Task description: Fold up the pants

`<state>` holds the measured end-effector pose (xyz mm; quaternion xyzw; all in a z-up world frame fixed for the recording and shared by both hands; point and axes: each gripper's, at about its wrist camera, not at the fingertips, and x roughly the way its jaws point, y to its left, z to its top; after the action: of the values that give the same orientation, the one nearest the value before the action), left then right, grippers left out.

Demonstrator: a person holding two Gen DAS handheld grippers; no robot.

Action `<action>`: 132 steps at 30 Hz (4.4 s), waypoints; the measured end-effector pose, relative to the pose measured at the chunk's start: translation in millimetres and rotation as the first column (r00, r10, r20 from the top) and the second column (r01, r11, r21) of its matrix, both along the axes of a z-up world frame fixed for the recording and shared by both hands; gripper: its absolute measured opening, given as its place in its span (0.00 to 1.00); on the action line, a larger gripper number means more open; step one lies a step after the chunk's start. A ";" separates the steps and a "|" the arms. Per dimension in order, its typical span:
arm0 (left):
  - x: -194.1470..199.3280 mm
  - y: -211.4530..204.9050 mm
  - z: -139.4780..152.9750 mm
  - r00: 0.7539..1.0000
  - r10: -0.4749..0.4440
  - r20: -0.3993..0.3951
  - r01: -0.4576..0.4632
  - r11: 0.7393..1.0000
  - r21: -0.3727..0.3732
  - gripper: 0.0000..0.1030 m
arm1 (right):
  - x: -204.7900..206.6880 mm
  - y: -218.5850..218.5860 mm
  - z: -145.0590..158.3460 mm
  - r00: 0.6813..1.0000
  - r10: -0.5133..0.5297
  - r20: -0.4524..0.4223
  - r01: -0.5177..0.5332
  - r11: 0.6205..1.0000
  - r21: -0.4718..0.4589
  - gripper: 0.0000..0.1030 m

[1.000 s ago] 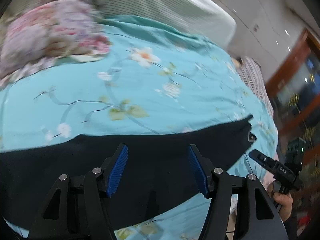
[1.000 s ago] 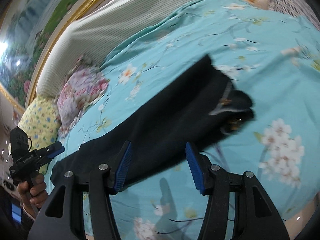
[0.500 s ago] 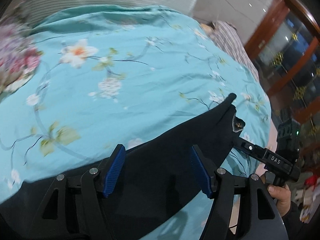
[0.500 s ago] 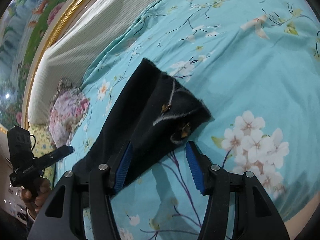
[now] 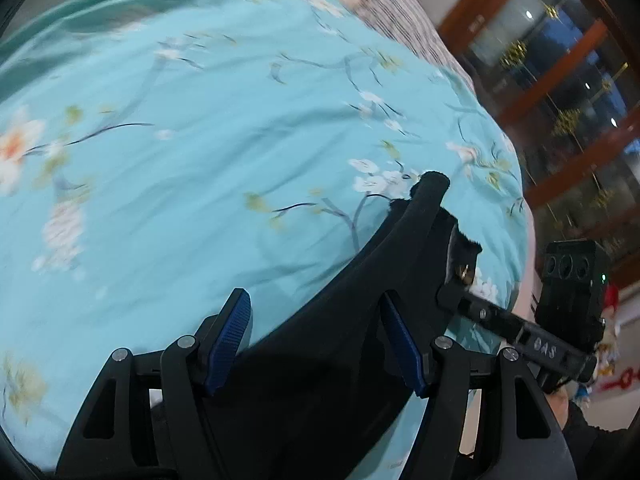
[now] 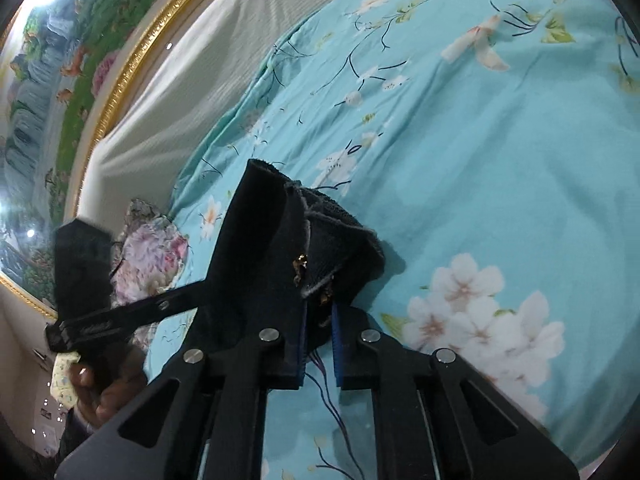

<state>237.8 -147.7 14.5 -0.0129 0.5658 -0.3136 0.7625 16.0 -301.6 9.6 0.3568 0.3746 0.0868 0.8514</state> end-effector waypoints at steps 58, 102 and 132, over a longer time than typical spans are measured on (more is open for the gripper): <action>-109.4 209.8 2.1 0.966 0.257 -0.013 -0.252 0.934 -0.253 0.11 | -4.7 200.4 34.2 0.843 0.530 0.098 -0.531 0.847 -0.018 0.11; -295.3 370.7 -15.3 0.479 0.870 -0.119 -0.866 0.446 -0.227 0.17 | -4.7 302.5 51.0 0.677 0.735 0.030 -0.726 0.674 -0.138 0.49; -393.5 464.2 -35.3 0.105 0.979 -0.173 -0.982 0.074 -0.175 0.39 | 22.9 450.9 49.2 0.387 0.921 -0.043 -0.902 0.368 -0.227 0.56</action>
<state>-155.7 316.6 -20.8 -0.4839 0.3709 0.2103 0.7642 38.9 149.3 58.8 -0.0071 0.4770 0.5177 0.7102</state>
